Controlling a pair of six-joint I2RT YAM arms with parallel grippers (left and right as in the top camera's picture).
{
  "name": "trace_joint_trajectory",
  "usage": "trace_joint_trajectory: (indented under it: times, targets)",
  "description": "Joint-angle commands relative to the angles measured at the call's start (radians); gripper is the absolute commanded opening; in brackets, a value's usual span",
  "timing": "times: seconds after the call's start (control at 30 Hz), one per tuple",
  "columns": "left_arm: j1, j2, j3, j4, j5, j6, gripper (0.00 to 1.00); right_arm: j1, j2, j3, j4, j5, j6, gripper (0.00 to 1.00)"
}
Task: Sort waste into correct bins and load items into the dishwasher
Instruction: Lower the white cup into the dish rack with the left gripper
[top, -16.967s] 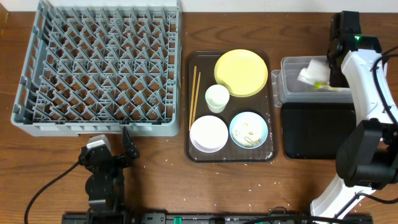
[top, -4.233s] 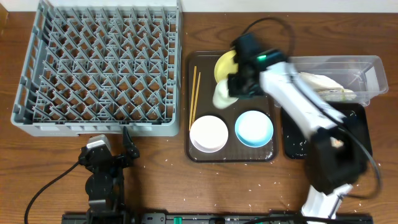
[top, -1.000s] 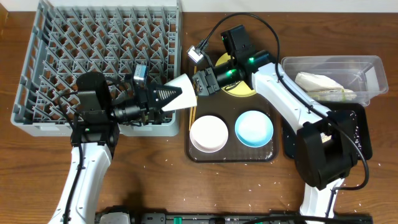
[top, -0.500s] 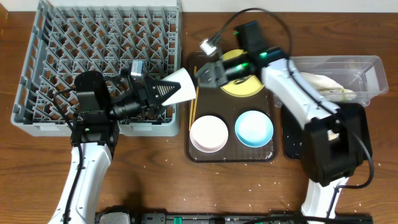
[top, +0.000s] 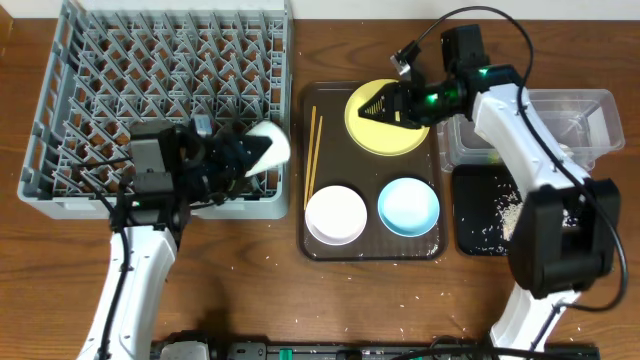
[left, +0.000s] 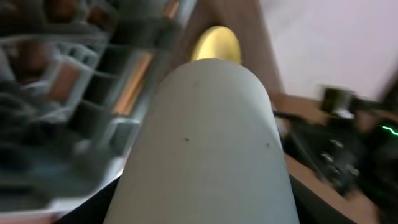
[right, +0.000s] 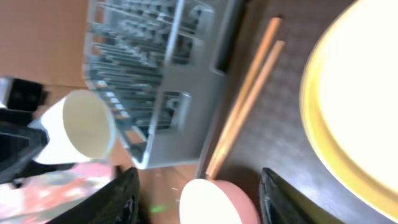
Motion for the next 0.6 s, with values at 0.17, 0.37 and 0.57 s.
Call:
trace_joint_trajectory:
  times: [0.17, 0.37, 0.57]
  targets:
    - [-0.063, -0.013, 0.353, -0.441, -0.541, 0.275, 0.27, 0.032, -0.202, 0.002, -0.109, 0.405, -0.048, 0.64]
    - [-0.165, 0.007, 0.41, -0.546, -0.761, 0.312, 0.24, 0.036, -0.214, 0.002, -0.167, 0.436, -0.063, 0.64]
    - [-0.27, 0.15, 0.41, -0.555, -0.785, 0.365, 0.23, 0.036, -0.214, 0.002, -0.178, 0.443, -0.063, 0.64]
